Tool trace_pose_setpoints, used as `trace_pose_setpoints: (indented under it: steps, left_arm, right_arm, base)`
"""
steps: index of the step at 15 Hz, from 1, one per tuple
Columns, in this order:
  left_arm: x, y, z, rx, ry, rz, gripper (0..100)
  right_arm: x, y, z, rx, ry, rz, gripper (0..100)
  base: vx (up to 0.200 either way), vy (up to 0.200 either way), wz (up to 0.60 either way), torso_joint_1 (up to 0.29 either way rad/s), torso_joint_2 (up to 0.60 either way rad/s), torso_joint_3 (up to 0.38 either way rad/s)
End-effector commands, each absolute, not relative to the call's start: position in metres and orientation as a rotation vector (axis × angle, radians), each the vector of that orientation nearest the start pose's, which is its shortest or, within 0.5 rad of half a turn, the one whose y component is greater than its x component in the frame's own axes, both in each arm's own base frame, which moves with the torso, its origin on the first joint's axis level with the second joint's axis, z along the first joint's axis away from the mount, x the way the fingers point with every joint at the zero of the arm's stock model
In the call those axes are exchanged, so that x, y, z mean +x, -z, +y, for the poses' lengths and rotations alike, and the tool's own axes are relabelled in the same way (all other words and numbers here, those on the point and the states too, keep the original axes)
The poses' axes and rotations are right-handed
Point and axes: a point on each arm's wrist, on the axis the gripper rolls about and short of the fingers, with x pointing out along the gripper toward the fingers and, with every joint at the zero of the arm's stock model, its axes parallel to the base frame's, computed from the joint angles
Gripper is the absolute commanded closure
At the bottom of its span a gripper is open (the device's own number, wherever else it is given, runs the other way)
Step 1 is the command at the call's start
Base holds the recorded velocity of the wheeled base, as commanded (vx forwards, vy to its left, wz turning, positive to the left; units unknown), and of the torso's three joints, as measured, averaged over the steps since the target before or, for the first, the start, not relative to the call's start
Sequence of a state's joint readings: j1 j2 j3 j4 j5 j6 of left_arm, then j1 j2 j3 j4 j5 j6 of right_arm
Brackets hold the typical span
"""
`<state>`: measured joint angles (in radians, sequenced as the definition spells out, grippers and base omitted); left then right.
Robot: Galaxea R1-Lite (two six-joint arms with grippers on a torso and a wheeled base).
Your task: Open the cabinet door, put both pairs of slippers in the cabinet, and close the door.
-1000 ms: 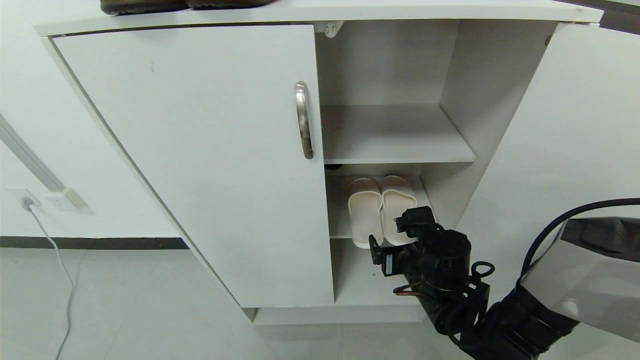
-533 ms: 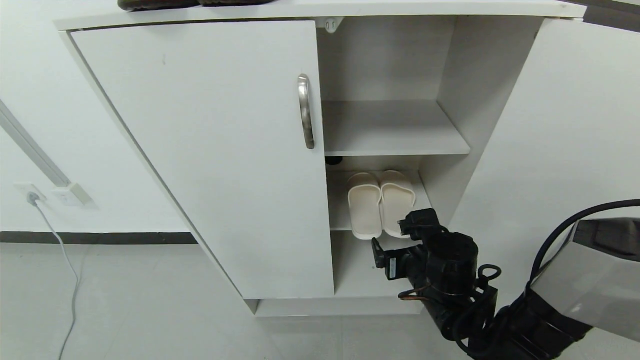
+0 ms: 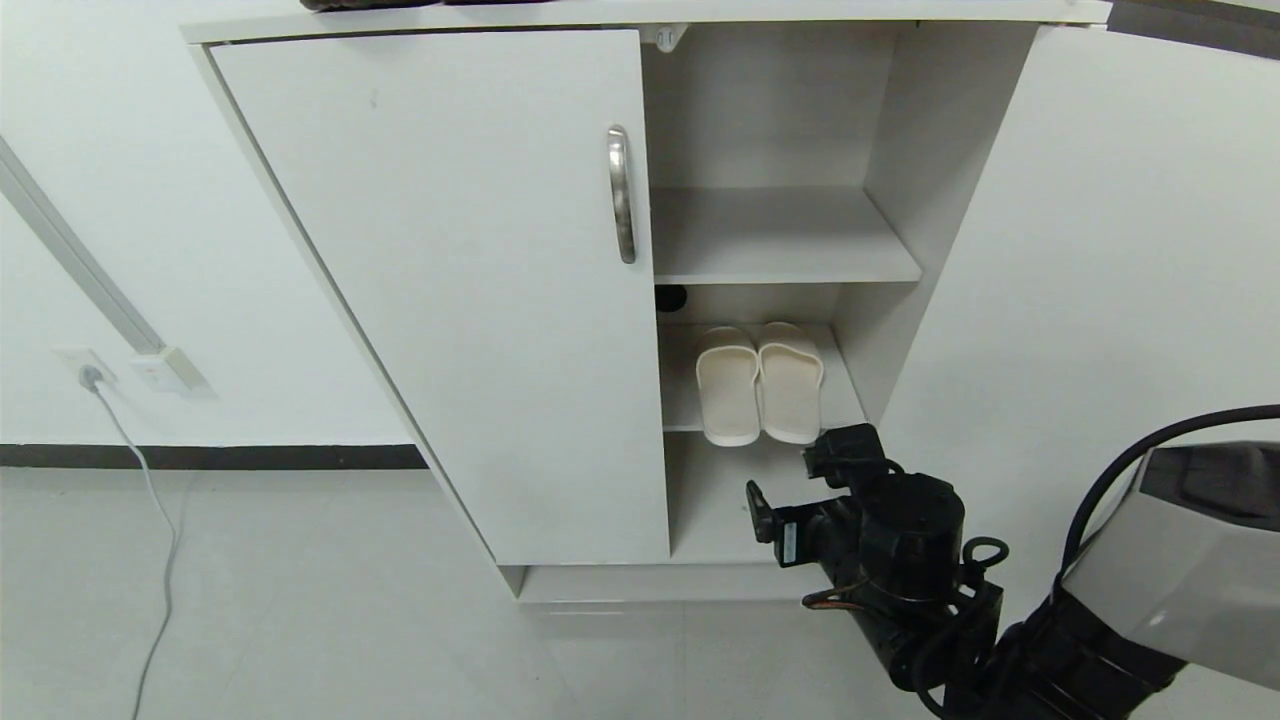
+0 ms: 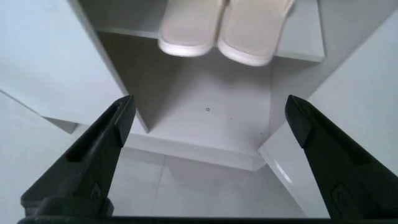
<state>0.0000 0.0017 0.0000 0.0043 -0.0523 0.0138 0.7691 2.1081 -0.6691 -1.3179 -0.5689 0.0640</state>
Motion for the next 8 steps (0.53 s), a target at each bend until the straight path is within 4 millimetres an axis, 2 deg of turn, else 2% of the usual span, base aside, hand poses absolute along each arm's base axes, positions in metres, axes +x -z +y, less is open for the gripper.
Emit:
trace_pose_setpoints:
  steps: [1, 8]
  left_arm:
    - [-0.0226, -0.0752, -0.0012, 0.014, 0.052, 0.006, 100]
    - [-0.0226, -0.0751, -0.0012, 0.015, 0.054, 0.007, 100]
  right_arm:
    - [0.2607, -0.0788, 0.2344, -0.019, -0.194, 0.11, 0]
    - [0.26, -0.0754, 0.2345, -0.03, -0.194, 0.117, 0]
  base:
    - [0.0, 0.0, 0.0, 0.0, 0.0, 0.0]
    - [0.0, 0.0, 0.0, 0.0, 0.0, 0.0]
